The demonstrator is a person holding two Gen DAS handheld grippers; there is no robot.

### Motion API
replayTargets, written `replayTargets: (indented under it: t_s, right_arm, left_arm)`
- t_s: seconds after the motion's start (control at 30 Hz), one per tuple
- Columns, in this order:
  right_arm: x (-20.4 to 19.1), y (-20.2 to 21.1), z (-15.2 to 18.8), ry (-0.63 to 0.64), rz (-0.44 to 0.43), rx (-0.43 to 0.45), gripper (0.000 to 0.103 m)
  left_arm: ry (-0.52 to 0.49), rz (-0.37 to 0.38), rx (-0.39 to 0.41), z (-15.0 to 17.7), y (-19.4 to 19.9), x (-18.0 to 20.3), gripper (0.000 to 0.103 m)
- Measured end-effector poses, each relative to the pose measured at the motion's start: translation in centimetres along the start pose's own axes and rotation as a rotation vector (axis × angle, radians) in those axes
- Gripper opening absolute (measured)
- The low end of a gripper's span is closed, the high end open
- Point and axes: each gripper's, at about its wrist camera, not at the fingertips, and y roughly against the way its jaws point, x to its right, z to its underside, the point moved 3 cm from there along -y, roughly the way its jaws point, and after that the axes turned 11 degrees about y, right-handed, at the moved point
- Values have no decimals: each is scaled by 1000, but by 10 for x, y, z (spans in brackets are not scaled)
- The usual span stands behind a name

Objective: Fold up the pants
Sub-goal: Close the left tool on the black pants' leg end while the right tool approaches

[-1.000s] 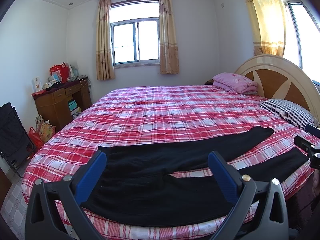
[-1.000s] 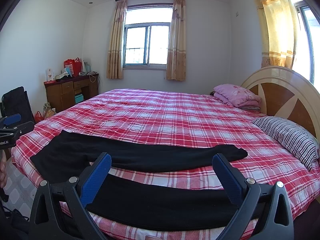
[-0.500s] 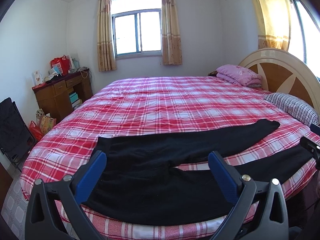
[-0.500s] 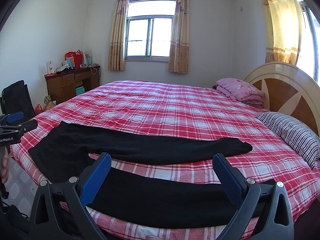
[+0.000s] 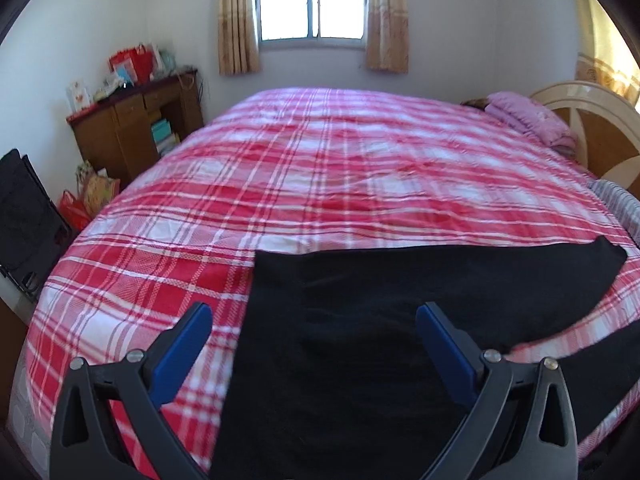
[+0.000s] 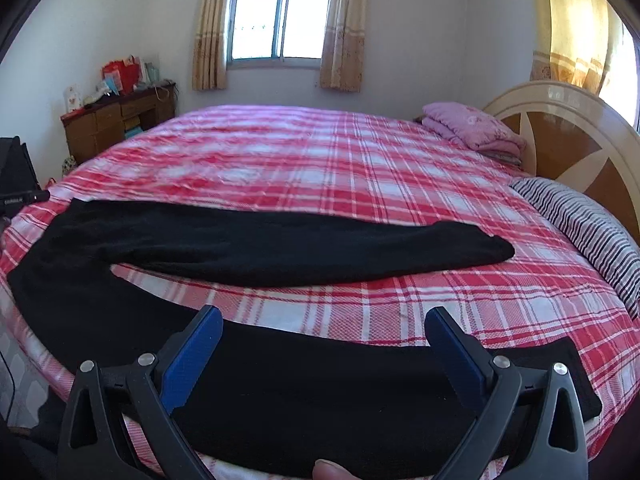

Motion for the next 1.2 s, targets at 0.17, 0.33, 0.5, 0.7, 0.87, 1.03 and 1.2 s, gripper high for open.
replayTargets:
  t_s: [0.17, 0.33, 0.5, 0.7, 0.87, 1.03, 1.2]
  right_arm:
    - [13, -26, 7, 43, 33, -81, 102]
    - [40, -48, 7, 57, 81, -130, 102]
    - [71, -67, 1, 21, 105, -156, 102]
    - [118, -92, -13, -23, 113, -156, 102]
    - [180, -120, -23, -137, 138, -183, 86]
    - [243, -161, -28, -238, 115, -269, 58]
    - [283, -200, -34, -286, 93, -313, 58]
  left_arm:
    - [15, -13, -60, -16, -53, -12, 99]
    - [-16, -10, -162, -15, -93, -11, 81]
    - [27, 21, -222, -14, -114, -23, 61]
    - [73, 105, -248, -21, -125, -29, 58]
    - [60, 211, -259, -27, -124, -27, 34]
    - [17, 223, -269, -25, -124, -20, 21]
    - [42, 217, -286, -25, -132, -22, 21]
